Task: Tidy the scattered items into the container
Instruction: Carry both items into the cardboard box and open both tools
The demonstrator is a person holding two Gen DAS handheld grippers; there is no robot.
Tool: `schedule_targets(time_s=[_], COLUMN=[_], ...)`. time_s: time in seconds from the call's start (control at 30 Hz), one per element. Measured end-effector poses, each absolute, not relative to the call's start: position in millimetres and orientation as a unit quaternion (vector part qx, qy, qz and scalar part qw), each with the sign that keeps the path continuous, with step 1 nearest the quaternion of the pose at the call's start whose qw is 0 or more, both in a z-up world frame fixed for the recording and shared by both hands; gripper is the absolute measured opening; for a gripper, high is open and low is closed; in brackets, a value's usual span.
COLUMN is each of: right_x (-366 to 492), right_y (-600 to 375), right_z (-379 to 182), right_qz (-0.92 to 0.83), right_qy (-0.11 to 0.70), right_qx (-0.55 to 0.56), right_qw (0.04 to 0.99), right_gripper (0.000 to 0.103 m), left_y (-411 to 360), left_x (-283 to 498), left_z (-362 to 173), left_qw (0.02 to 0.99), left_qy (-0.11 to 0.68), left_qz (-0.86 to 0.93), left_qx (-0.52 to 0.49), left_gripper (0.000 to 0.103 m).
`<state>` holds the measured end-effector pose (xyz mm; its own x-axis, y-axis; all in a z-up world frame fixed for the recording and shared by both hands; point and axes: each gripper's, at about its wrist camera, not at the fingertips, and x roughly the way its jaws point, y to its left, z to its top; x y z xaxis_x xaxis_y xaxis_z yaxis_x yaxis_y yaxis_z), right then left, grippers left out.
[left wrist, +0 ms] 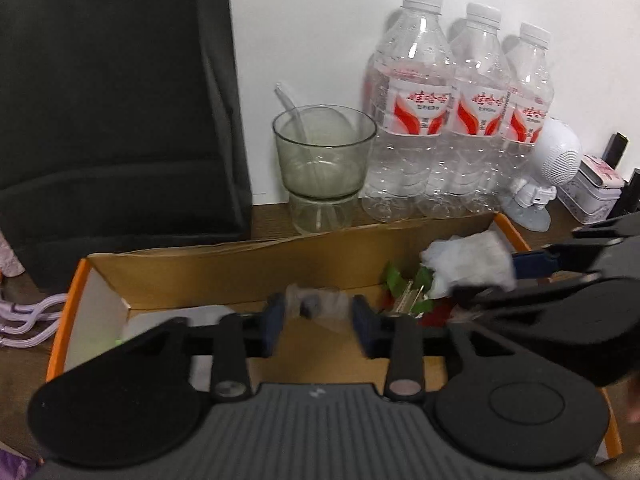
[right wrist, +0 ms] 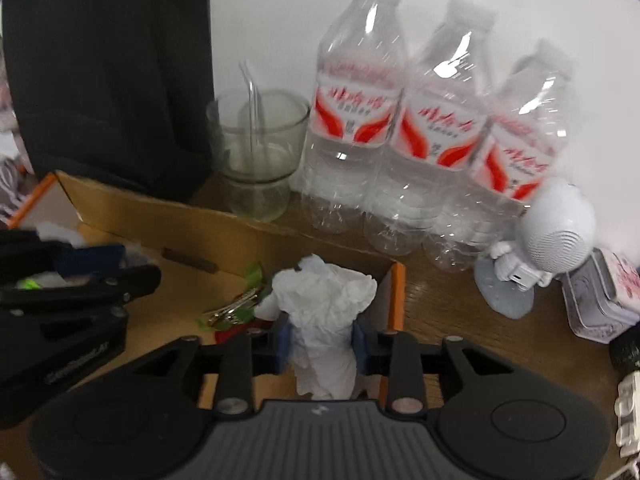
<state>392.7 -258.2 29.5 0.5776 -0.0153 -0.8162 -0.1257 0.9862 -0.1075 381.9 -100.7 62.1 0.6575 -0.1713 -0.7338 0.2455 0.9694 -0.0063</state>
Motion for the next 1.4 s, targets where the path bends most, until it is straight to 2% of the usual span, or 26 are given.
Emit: schedule_targets(time_s=[0.03, 0.1, 0.13, 0.23, 0.33, 0.5, 0.63, 0.73, 0.8, 0.9, 0.97, 1.13, 1.4], right_x=[396.5, 397.5, 395.4, 389.1, 378.8, 350.7, 323.9, 299.1, 281.6, 239.3, 205.8, 149.7, 75.6], right_y=[-256.7, -256.2, -257.2, -264.3, -272.3, -275.9, -269.1, -262.6, -258.5, -253.7, -250.1, -239.8, -222.7], right_z=[24.9, 24.5, 27.6, 43.7, 67.8, 111.6, 137.2, 149.3, 154.7, 160.2, 158.0, 147.9, 138.4], right_qz=[0.03, 0.031, 0.029, 0.04, 0.052, 0.057, 0.056, 0.06, 0.055, 0.064, 0.065, 0.073, 0.079], right_qy=[0.465, 0.463, 0.459, 0.451, 0.447, 0.444, 0.452, 0.443, 0.422, 0.342, 0.273, 0.188, 0.138], right_qx=[-0.081, -0.082, -0.078, -0.052, -0.011, 0.026, 0.029, 0.034, 0.038, 0.062, 0.071, 0.085, 0.065], right_qw=[0.881, 0.882, 0.885, 0.89, 0.893, 0.894, 0.89, 0.894, 0.904, 0.936, 0.957, 0.976, 0.985], right_gripper=[0.047, 0.051, 0.058, 0.066, 0.076, 0.08, 0.085, 0.087, 0.087, 0.088, 0.093, 0.093, 0.094], left_y=[-102.3, -101.9, -99.9, -92.5, -80.2, -55.5, -43.6, -36.7, -32.3, -28.7, -29.2, -28.4, -22.5], left_x=[383.5, 380.4, 378.2, 377.9, 371.4, 351.5, 326.8, 295.1, 263.3, 209.5, 182.6, 139.7, 65.9], left_z=[63.4, 70.8, 75.8, 93.3, 114.6, 146.4, 160.5, 171.1, 176.9, 175.6, 170.2, 158.5, 147.8], left_qw=[0.91, 0.913, 0.914, 0.916, 0.915, 0.903, 0.896, 0.917, 0.946, 0.98, 0.987, 0.991, 0.994], left_qy=[0.397, 0.387, 0.384, 0.386, 0.393, 0.427, 0.443, 0.398, 0.324, 0.198, 0.157, 0.129, 0.095], left_qz=[-0.113, -0.113, -0.114, -0.104, -0.083, -0.05, -0.034, -0.01, -0.009, -0.019, -0.024, -0.031, -0.036], left_qx=[0.051, 0.061, 0.06, 0.047, 0.035, 0.008, 0.005, 0.001, -0.003, 0.003, 0.001, -0.01, 0.027], left_gripper=[0.048, 0.049, 0.05, 0.058, 0.073, 0.091, 0.094, 0.099, 0.101, 0.103, 0.103, 0.103, 0.103])
